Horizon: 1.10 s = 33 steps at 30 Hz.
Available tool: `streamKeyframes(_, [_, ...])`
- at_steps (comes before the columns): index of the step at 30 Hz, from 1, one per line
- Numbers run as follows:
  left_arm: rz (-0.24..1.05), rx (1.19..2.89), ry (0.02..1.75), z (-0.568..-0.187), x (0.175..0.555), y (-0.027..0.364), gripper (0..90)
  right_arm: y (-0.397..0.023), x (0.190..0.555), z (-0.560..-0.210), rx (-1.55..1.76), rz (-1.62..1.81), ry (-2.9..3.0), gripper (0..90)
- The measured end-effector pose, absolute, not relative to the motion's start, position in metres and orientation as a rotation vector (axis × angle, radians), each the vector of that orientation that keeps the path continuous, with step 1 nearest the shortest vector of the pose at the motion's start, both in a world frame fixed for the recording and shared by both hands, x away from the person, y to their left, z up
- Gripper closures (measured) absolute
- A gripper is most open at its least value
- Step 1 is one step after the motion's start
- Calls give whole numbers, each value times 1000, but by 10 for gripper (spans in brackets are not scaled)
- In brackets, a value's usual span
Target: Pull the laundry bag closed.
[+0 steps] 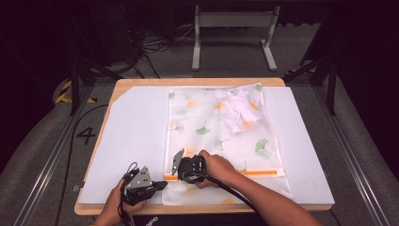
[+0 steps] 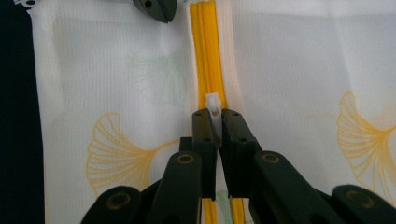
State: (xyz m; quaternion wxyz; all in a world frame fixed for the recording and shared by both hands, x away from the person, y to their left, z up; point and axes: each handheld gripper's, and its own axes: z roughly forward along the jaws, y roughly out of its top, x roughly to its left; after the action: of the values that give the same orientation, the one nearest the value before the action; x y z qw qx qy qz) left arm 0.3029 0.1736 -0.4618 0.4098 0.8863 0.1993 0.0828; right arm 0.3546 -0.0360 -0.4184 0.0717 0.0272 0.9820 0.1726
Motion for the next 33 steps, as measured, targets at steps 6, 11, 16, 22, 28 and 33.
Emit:
streamKeyframes(6, [208, 2232, 503, -462, 303, 173, 900, -42, 355, -418, 93, 517, 2950, 845])
streamKeyframes(11, [210, 2234, 502, -462, 303, 173, 900, -46, 354, -418, 95, 515, 2948, 846])
streamKeyframes(16, [210, 2236, 502, -461, 303, 173, 900, -49, 355, -418, 103, 517, 2947, 846])
streamKeyframes(22, [210, 2236, 501, -462, 303, 173, 900, -52, 356, -418, 114, 525, 2950, 846])
streamKeyframes(28, [210, 2235, 501, -462, 303, 173, 900, -54, 356, -418, 127, 543, 2950, 845])
streamKeyframes(33, [209, 2234, 502, -462, 303, 173, 900, -56, 356, -418, 127, 534, 2950, 846])
